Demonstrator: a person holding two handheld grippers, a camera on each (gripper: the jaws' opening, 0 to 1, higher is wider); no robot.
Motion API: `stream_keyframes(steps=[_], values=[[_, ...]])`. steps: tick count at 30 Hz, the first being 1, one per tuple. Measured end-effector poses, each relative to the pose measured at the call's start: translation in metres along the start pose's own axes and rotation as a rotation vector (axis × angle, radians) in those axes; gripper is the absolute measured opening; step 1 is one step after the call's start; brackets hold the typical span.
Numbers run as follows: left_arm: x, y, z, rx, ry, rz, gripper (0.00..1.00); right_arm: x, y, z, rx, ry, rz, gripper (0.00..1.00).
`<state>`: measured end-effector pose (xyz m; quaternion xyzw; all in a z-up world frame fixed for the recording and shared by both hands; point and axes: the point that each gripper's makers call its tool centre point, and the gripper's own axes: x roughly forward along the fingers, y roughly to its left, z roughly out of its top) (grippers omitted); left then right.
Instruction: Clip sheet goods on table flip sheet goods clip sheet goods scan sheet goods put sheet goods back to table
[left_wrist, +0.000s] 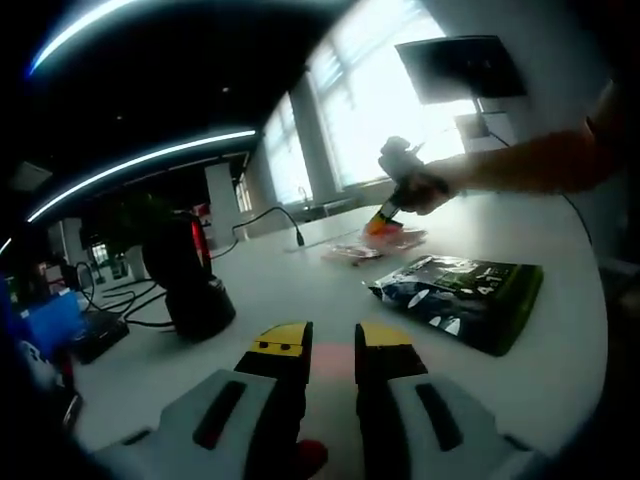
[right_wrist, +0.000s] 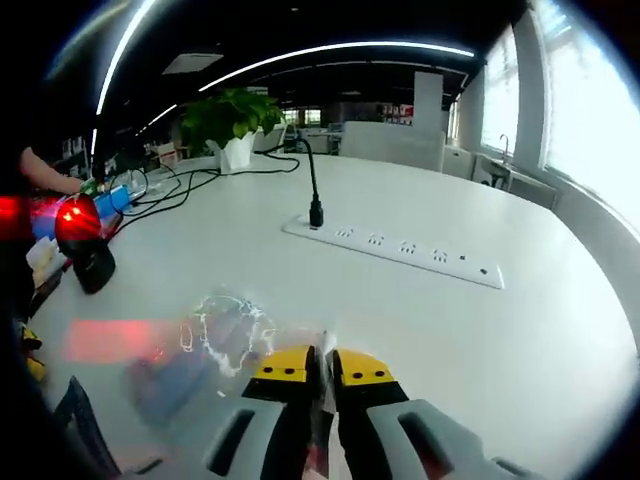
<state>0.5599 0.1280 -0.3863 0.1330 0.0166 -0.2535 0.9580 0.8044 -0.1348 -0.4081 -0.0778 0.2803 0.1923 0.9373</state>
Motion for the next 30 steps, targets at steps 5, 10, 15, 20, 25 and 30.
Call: stream_keyframes(steps=[5, 10, 15, 20, 25, 30], values=[[0.0, 0.0, 0.0, 0.003, 0.002, 0.001, 0.1, -0.003, -0.002, 0.005, -0.027, -0.022, -0.004, 0.08], [-0.001, -0.001, 0.0, 0.008, -0.003, -0.001, 0.1, 0.0, -0.006, 0.001, -0.048, -0.01, -0.023, 0.11], [-0.001, -0.001, 0.001, 0.005, -0.006, -0.004, 0.1, -0.004, -0.011, 0.001, -0.047, -0.023, -0.052, 0.18], [-0.001, -0.001, 0.001, 0.005, -0.005, -0.003, 0.1, -0.009, -0.022, 0.0, -0.037, -0.023, -0.079, 0.16], [-0.001, -0.001, 0.001, 0.004, -0.004, -0.003, 0.1, -0.016, -0.027, 0.004, -0.014, -0.053, -0.075, 0.15], [-0.001, -0.001, 0.001, 0.005, -0.004, -0.003, 0.1, -0.027, -0.022, 0.008, 0.005, -0.075, -0.061, 0.12]])
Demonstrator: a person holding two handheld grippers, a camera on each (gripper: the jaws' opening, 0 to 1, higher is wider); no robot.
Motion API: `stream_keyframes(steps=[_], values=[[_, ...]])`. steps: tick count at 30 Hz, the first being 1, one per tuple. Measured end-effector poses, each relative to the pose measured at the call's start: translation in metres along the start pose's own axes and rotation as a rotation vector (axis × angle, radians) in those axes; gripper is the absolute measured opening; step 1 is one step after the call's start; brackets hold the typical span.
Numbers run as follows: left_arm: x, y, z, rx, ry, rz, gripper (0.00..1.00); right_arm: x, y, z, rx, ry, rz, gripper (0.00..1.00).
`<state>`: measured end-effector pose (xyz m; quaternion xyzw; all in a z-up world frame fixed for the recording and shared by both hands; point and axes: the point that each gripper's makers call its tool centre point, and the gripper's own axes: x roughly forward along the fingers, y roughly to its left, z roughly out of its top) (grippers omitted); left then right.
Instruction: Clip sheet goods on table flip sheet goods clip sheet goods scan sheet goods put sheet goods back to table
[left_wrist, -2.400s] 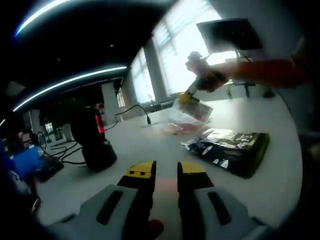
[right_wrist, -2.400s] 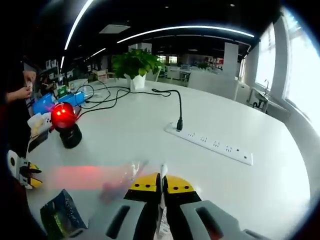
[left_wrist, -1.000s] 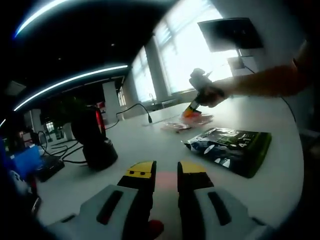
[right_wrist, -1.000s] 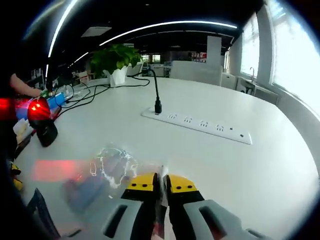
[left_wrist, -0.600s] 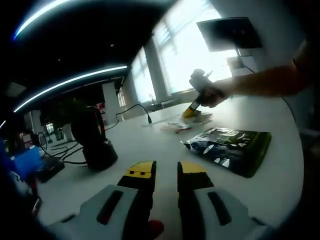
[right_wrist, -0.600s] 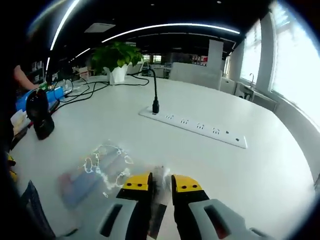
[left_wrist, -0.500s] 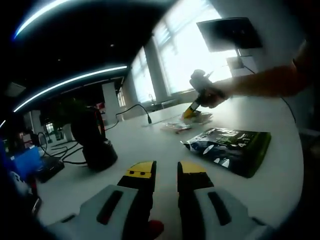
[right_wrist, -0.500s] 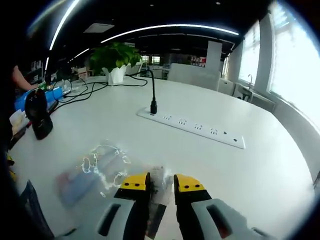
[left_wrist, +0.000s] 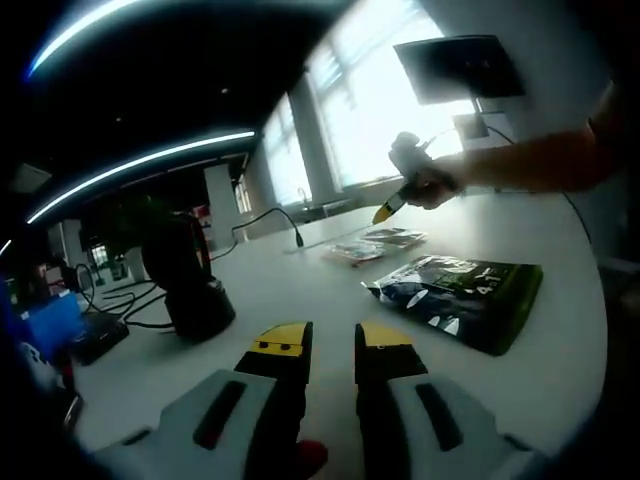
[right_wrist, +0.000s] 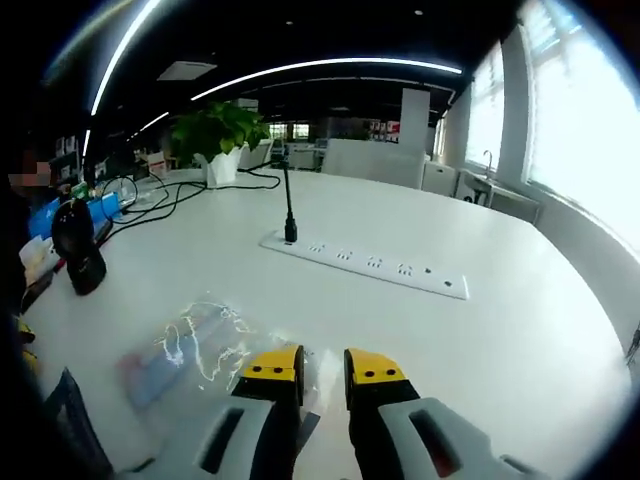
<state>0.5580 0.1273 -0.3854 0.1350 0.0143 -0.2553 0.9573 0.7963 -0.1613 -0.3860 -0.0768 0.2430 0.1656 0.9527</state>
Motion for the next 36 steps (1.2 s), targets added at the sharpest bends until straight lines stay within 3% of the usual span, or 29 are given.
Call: stream_keyframes(steps=[4, 12, 27, 36], values=[[0.0, 0.0, 0.0, 0.0, 0.0, 0.001, 0.1, -0.007, 0.004, -0.002, 0.022, -0.014, 0.013, 0.0], [0.0, 0.0, 0.0, 0.002, 0.0, 0.003, 0.1, -0.018, 0.017, -0.004, -0.035, -0.018, 0.068, 0.0], [0.0, -0.001, 0.003, -0.027, -0.017, -0.014, 0.1, -0.069, 0.043, -0.002, -0.102, -0.075, 0.099, 0.0], [0.0, 0.001, 0.002, -0.017, -0.008, -0.004, 0.1, -0.07, 0.034, -0.003, -0.131, -0.086, 0.119, 0.0]])
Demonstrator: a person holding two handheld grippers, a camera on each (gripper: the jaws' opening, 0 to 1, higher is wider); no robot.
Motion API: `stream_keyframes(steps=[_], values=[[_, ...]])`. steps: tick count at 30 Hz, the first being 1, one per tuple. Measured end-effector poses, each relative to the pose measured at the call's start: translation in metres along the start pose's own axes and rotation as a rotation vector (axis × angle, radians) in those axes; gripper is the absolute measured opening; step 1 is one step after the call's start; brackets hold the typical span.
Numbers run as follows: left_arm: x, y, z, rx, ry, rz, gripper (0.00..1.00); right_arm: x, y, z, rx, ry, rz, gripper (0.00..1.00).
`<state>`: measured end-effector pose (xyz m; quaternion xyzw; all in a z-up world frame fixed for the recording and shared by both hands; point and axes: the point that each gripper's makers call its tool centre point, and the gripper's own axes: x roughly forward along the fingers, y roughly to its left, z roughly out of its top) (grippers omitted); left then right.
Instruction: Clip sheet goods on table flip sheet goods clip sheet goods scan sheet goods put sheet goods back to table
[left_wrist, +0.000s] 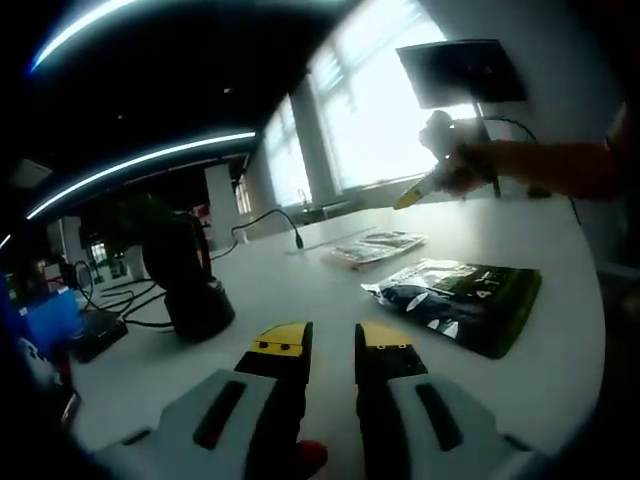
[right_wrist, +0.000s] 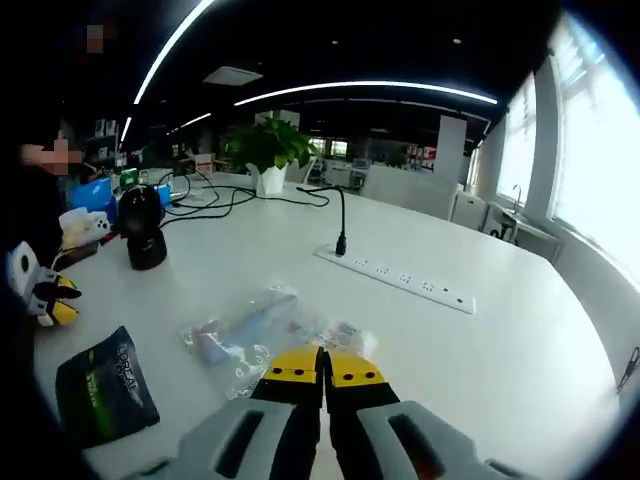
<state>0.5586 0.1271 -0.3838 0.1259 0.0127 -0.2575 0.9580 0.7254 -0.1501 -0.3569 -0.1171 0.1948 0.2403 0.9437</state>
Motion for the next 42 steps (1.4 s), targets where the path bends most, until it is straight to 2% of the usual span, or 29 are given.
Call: stream_keyframes(steps=[8, 14, 22, 31, 42], values=[[0.001, 0.001, -0.001, 0.002, 0.005, 0.004, 0.1, -0.017, -0.002, -0.005, -0.018, -0.024, 0.015, 0.0], [0.001, 0.002, -0.002, 0.006, 0.009, 0.007, 0.1, -0.039, 0.013, -0.003, -0.007, -0.073, 0.063, 0.0], [0.0, 0.001, -0.001, 0.012, 0.013, 0.009, 0.1, -0.053, 0.023, -0.011, -0.046, -0.098, 0.053, 0.0], [0.0, 0.001, -0.001, 0.009, 0.015, 0.007, 0.1, -0.063, 0.03, -0.031, -0.034, -0.107, 0.057, 0.0], [0.0, 0.001, -0.002, 0.013, 0.021, 0.009, 0.1, -0.087, 0.032, -0.048, -0.02, -0.143, 0.036, 0.0]])
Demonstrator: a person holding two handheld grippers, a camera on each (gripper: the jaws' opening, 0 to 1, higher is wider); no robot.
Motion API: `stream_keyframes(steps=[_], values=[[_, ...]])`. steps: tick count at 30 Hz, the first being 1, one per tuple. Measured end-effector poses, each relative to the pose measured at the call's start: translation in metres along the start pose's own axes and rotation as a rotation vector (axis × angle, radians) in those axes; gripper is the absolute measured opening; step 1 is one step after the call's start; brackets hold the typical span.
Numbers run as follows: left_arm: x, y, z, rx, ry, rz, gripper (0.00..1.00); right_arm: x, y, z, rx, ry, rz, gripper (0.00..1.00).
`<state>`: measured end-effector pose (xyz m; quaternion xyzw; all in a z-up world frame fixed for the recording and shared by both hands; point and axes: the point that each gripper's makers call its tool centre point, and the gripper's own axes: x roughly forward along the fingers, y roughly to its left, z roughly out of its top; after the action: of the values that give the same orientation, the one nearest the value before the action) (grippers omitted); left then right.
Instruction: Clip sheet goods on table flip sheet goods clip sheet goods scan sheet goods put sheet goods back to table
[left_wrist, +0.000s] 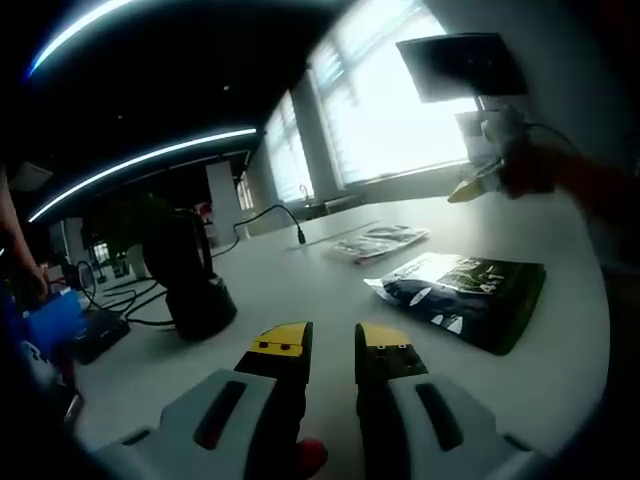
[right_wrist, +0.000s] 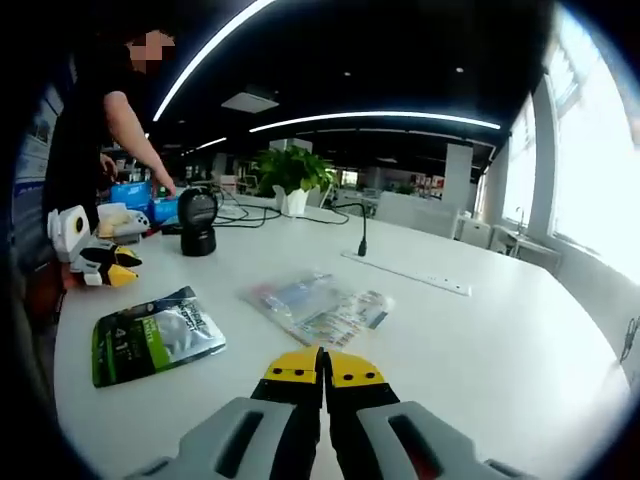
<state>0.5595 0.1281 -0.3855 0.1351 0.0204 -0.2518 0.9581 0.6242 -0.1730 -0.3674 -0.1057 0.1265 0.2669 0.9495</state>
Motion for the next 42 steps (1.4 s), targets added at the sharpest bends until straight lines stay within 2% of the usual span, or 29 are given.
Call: stream_keyframes(steps=[16, 22, 33, 42], values=[[0.0, 0.0, -0.001, 0.011, 0.009, 0.01, 0.1, -0.034, 0.008, -0.022, 0.023, -0.034, -0.035, 0.0], [0.001, 0.0, -0.003, 0.015, 0.018, 0.016, 0.1, -0.048, 0.017, -0.023, 0.06, -0.083, -0.024, 0.0], [0.001, 0.0, -0.004, 0.022, 0.023, 0.027, 0.1, -0.055, 0.016, -0.037, 0.092, -0.118, -0.022, 0.0], [0.0, -0.001, -0.002, 0.025, 0.017, 0.027, 0.1, -0.06, 0.018, -0.035, 0.075, -0.158, -0.017, 0.0]])
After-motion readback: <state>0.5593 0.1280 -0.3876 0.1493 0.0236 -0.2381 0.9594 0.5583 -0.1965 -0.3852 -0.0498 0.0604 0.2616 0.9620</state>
